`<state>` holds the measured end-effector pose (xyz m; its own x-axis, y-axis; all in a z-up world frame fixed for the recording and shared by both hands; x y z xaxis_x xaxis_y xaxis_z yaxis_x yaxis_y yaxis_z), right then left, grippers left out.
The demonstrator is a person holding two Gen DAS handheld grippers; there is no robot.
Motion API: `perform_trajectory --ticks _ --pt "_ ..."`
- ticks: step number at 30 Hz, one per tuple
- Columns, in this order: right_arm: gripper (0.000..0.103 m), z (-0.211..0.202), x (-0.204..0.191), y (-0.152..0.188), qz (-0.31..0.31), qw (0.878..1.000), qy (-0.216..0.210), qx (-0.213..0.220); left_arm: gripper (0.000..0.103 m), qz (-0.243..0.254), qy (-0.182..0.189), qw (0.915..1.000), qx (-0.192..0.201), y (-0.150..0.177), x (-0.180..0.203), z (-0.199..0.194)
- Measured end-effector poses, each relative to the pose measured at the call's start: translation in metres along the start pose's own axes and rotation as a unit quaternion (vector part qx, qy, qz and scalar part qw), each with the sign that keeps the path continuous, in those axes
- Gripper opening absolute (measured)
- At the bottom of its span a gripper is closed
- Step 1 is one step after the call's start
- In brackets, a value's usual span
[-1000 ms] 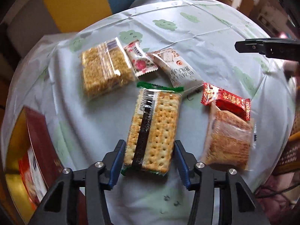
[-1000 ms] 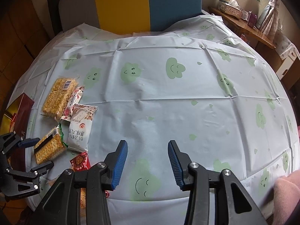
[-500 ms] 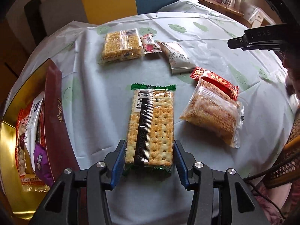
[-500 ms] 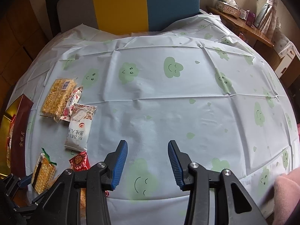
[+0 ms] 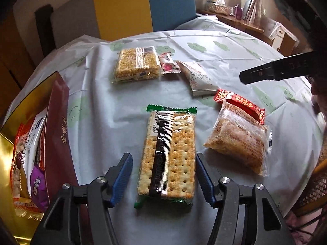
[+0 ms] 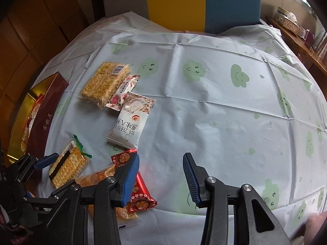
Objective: Organize snacks
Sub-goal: 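Lift the cracker pack with the left tool while the right tool grasps the red candy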
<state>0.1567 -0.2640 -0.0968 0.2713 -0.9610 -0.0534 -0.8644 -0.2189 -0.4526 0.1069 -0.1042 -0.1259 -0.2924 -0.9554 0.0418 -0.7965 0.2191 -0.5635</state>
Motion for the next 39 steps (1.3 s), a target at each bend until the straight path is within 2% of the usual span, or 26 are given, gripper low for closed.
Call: perform_trajectory --ticks 4,8,12,15,18,23,25,26,27,28,32,34,35,37,39 --pt "0.041 0.006 -0.006 0.002 -0.01 1.0 0.004 -0.011 0.051 0.011 -0.004 0.9996 0.026 0.004 0.007 -0.002" --pt "0.041 0.009 -0.008 0.001 0.012 1.0 -0.013 -0.014 0.05 0.008 0.002 0.9992 0.04 0.009 0.005 -0.005" --pt "0.046 0.01 -0.012 -0.01 0.039 0.999 -0.033 -0.001 0.05 0.003 0.007 0.999 0.043 0.009 0.004 -0.004" --pt "0.056 0.016 -0.01 -0.022 0.058 0.998 -0.023 -0.001 0.05 -0.003 0.011 0.999 0.043 0.009 0.003 -0.004" --pt "0.056 0.026 -0.012 -0.035 0.07 0.997 -0.026 -0.002 0.05 -0.006 0.014 0.999 0.042 0.008 0.003 -0.003" --pt "0.056 0.055 -0.029 -0.052 0.051 0.998 -0.018 -0.027 0.05 -0.006 0.015 0.9988 0.046 0.009 0.003 -0.003" --pt "0.054 0.065 -0.034 -0.055 0.032 0.999 0.005 -0.035 0.05 -0.008 0.016 0.9988 0.046 0.009 0.003 -0.003" --pt "0.048 0.069 -0.034 -0.056 0.023 0.999 0.018 -0.044 0.05 -0.009 0.017 0.9988 0.046 0.009 0.003 -0.003" --pt "0.038 0.071 -0.033 -0.056 0.018 0.998 0.029 -0.047 0.05 -0.009 0.017 0.9987 0.046 0.009 0.002 -0.004" --pt "0.036 0.069 -0.031 -0.057 0.013 0.998 0.036 -0.042 0.05 -0.01 0.017 0.9987 0.047 0.009 0.002 -0.004" --pt "0.036 0.066 -0.001 -0.05 0.016 0.996 0.07 -0.055 0.05 -0.011 0.016 0.9986 0.05 0.01 0.002 -0.004" --pt "0.036 0.064 0.01 -0.044 0.019 0.997 0.049 -0.062 0.05 -0.012 0.015 0.9986 0.049 0.01 0.002 -0.004" --pt "0.036 0.062 0.015 -0.04 0.015 0.996 0.054 -0.07 0.05 -0.012 0.015 0.9986 0.049 0.01 0.002 -0.004" --pt "0.05 0.059 0.022 -0.033 0.0 0.993 0.078 -0.084 0.05 -0.013 0.017 0.9986 0.049 0.01 0.002 -0.005" --pt "0.053 0.051 0.028 -0.027 -0.004 0.991 0.098 -0.089 0.05 -0.014 0.016 0.9986 0.049 0.01 0.002 -0.005"
Point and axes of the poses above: each gripper's, at about its wrist camera, not at the fingertips, and z roughly the way its jaws point, x to its right, y to its underside, the point moved 5 cm from there along z, roughly the way its jaws point, and after that the axes turned 8 degrees about -z, right-handed, at the moved point
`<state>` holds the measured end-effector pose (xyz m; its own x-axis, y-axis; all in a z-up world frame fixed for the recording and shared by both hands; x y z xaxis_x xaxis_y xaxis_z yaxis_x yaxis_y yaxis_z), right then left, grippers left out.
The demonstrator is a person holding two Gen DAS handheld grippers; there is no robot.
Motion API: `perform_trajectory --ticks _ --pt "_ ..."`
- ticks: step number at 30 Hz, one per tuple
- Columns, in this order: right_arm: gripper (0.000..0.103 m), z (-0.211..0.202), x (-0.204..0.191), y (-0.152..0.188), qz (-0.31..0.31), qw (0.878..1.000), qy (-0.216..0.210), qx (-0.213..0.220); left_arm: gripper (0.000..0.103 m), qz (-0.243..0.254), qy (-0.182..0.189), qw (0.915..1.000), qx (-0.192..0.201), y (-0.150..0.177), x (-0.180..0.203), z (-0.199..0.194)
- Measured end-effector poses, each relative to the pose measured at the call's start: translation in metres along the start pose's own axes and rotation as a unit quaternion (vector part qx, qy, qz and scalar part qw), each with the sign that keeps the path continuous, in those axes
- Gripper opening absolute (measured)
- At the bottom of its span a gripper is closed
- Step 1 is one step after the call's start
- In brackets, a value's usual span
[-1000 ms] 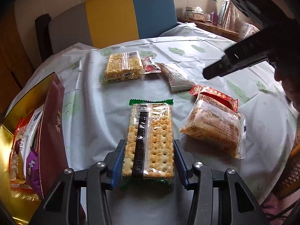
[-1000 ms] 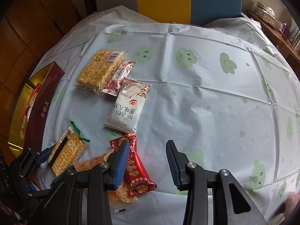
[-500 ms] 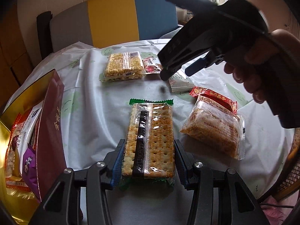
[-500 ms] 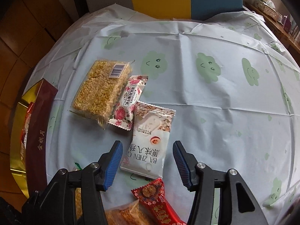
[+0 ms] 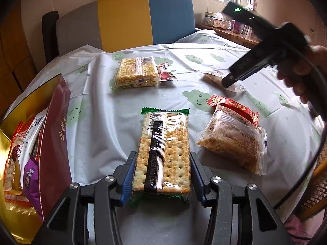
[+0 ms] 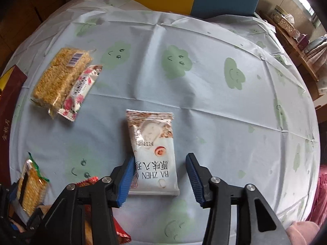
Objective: Organize snacks
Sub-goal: 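Lift the cracker pack with the left tool while the right tool grasps the red candy, then lower the cracker pack into the gold tray and open the left tool while the right holds the candy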
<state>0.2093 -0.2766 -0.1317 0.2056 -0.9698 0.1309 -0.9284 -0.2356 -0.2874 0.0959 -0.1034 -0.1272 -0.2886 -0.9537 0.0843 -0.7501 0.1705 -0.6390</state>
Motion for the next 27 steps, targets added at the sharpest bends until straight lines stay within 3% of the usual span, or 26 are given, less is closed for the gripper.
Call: perform_trajectory --ticks 4,7,8,9,10,12,20,22,24,27 --pt "0.053 -0.029 -0.001 0.017 -0.008 0.999 0.001 0.038 0.05 -0.001 -0.002 1.0 -0.001 -0.001 0.0 0.001" --pt "0.052 -0.042 -0.017 0.029 -0.033 0.998 -0.034 0.052 0.05 -0.003 -0.002 1.0 -0.002 -0.001 0.0 0.001" --pt "0.049 -0.043 -0.025 0.035 -0.043 0.996 -0.06 0.05 0.05 -0.002 -0.004 1.0 -0.002 -0.001 0.0 0.001" --pt "0.031 -0.043 -0.035 0.039 -0.056 0.993 -0.088 0.047 0.05 -0.002 -0.005 1.0 -0.003 -0.001 0.0 0.001" --pt "0.024 -0.041 -0.047 0.042 -0.071 0.991 -0.102 0.043 0.05 -0.001 -0.006 1.0 -0.003 -0.001 0.0 0.001" --pt "0.024 -0.032 -0.063 0.045 -0.096 0.989 -0.103 0.034 0.05 0.0 -0.007 1.0 -0.003 -0.001 0.0 0.001" --pt "0.025 -0.026 -0.069 0.036 -0.089 0.983 -0.156 0.046 0.049 -0.006 -0.011 0.9998 -0.013 -0.003 0.0 0.002" --pt "0.027 -0.02 -0.072 0.04 -0.105 0.98 -0.164 0.029 0.048 -0.014 -0.009 0.9997 -0.016 -0.004 -0.002 0.003" --pt "0.027 -0.012 -0.079 0.046 -0.129 0.979 -0.156 0.011 0.048 -0.011 -0.013 0.9997 -0.019 -0.005 -0.001 0.002" --pt "0.024 -0.012 -0.082 0.044 -0.14 0.98 -0.14 0.018 0.048 -0.016 -0.017 0.9995 -0.023 -0.006 0.0 0.001"
Point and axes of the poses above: each gripper's, at about its wrist camera, not at the fingertips, and z roughly the way its jaws point, x to its right, y to its underside, the point moved 5 cm from there along z, roughly the way its jaws point, and after that the axes turned 8 degrees about -z, right-handed, at the moved point
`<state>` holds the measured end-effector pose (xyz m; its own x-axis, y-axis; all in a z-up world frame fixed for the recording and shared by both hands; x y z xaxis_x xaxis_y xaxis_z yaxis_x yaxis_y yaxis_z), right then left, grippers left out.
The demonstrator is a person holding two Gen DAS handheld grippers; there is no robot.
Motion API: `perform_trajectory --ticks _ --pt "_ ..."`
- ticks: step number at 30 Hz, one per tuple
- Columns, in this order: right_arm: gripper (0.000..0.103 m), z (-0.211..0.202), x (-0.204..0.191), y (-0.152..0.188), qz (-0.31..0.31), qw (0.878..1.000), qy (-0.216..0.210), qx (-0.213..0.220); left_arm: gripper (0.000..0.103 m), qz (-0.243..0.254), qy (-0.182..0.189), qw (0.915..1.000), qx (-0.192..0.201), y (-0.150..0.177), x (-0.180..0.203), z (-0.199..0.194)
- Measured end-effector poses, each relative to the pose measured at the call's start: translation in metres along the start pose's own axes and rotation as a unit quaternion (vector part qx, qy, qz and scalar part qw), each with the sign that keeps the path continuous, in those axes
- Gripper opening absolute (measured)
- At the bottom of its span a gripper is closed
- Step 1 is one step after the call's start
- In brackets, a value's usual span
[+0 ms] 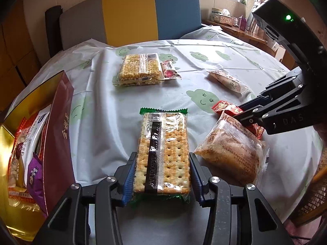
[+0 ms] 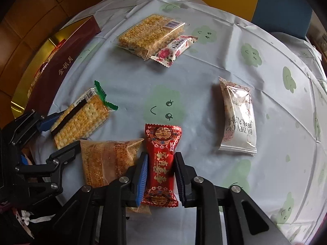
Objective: Organize snacks
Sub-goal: 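Lower the cracker pack into the gold tray and open the left tool while the right holds the candy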
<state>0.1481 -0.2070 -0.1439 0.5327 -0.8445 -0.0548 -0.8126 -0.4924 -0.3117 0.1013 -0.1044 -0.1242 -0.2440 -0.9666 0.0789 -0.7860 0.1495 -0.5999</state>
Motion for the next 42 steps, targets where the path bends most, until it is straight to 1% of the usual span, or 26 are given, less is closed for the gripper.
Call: perform_trajectory --ticks 2,7,11,14,16,20,22,24,26,28,31,34,38,42 --pt "0.023 0.0 0.0 -0.001 -0.006 1.0 0.005 0.0 0.048 -0.006 0.002 1.0 0.001 -0.001 -0.001 -0.004" --pt "0.024 0.003 -0.002 0.001 -0.02 1.0 0.015 0.002 0.048 -0.025 0.013 0.999 0.035 -0.014 -0.009 -0.034" --pt "0.024 0.003 0.0 0.004 -0.025 1.0 0.017 0.007 0.048 -0.075 0.021 0.9955 0.053 -0.029 -0.035 -0.059" --pt "0.024 0.003 -0.005 0.007 -0.04 0.999 0.031 0.008 0.048 -0.125 0.019 0.9901 0.062 -0.04 -0.066 -0.074" --pt "0.024 -0.001 -0.01 0.009 -0.052 0.998 0.042 0.008 0.048 -0.162 0.01 0.985 0.059 -0.045 -0.092 -0.079" --pt "0.024 -0.001 -0.013 0.012 -0.055 0.997 0.045 0.008 0.048 -0.229 -0.012 0.9723 0.043 -0.056 -0.143 -0.072" --pt "0.024 -0.001 -0.015 0.012 -0.056 0.997 0.045 0.008 0.048 -0.245 -0.022 0.9684 0.04 -0.062 -0.162 -0.065" --pt "0.024 0.0 -0.015 0.012 -0.057 0.997 0.046 0.008 0.048 -0.251 -0.03 0.9668 0.034 -0.068 -0.174 -0.056" --pt "0.024 0.0 -0.014 0.012 -0.058 0.997 0.047 0.007 0.048 -0.247 -0.031 0.9682 0.025 -0.074 -0.179 -0.044" --pt "0.024 -0.002 -0.013 0.011 -0.059 0.997 0.046 0.007 0.048 -0.253 -0.048 0.966 0.018 -0.077 -0.186 -0.033" --pt "0.024 -0.002 -0.013 0.011 -0.058 0.997 0.046 0.007 0.048 -0.264 -0.063 0.9624 0.01 -0.076 -0.193 -0.022" --pt "0.024 -0.003 -0.013 0.011 -0.058 0.997 0.045 0.007 0.048 -0.27 -0.053 0.9613 0.01 -0.069 -0.192 -0.023" --pt "0.024 -0.003 -0.012 0.011 -0.059 0.997 0.044 0.007 0.048 -0.246 -0.075 0.9663 0.009 -0.055 -0.183 -0.033" --pt "0.024 -0.002 -0.012 0.01 -0.061 0.997 0.046 0.007 0.048 -0.232 -0.095 0.968 0.009 -0.039 -0.171 -0.045"
Point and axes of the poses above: each gripper's, at about its wrist camera, not at the fingertips, and z roughly the way its jaws point, x to its right, y to its underside, the point moved 5 cm from there along z, roughly the way its jaws point, and after that the axes turned 8 degrees about -z, right-handed, at the moved point
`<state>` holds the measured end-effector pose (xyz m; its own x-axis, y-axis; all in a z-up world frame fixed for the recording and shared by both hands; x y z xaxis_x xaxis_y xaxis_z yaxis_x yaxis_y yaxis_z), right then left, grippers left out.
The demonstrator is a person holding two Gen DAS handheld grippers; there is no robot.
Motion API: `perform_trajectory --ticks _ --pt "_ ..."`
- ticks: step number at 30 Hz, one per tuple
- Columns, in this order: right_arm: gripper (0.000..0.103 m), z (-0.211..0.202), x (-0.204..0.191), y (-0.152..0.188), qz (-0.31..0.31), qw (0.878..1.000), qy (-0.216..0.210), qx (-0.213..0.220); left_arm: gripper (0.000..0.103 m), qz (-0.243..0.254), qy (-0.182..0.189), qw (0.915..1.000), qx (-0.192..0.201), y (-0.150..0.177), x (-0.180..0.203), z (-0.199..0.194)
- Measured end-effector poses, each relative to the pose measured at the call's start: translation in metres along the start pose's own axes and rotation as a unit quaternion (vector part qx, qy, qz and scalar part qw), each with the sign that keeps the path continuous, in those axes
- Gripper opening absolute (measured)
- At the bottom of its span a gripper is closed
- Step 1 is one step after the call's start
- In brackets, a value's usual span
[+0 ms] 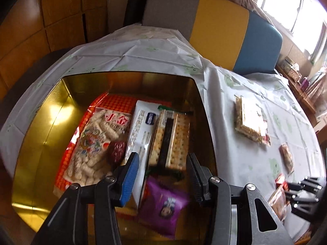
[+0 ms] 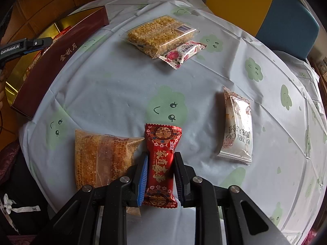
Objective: Organize snacks
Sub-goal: 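Lower the cracker pack into the gold tray and open the left tool while the right holds the candy, then carry the red candy into the gold tray and release it with the right tool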
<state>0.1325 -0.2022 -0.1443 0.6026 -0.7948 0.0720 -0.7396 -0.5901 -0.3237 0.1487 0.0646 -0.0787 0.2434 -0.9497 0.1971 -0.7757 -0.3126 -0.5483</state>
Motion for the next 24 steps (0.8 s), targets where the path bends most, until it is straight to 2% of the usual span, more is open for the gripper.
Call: perform_trajectory --ticks 12,19,24 --pt "0.024 -0.002 -0.001 0.0 0.001 1.0 0.004 0.001 0.048 0.028 -0.025 0.9987 0.036 0.019 -0.001 -0.039" --pt "0.022 -0.007 0.007 -0.003 0.018 1.0 0.0 0.008 0.048 0.015 -0.034 0.9985 0.04 0.022 -0.02 -0.049" --pt "0.022 -0.017 0.022 -0.006 0.05 0.998 -0.004 0.03 0.048 -0.001 -0.041 0.9984 0.04 0.022 -0.034 -0.051"
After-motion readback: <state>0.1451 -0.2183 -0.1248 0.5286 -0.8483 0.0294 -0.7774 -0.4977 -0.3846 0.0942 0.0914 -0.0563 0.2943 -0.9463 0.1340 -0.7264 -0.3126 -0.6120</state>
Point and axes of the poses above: each gripper's, at about its wrist camera, not at the fingertips, and z roughly the way its jaws point, x to its right, y to its underside, the point moved 5 cm from there along z, roughly the way its jaws point, and after that the axes turned 8 degrees about -z, right-handed, at the moved point
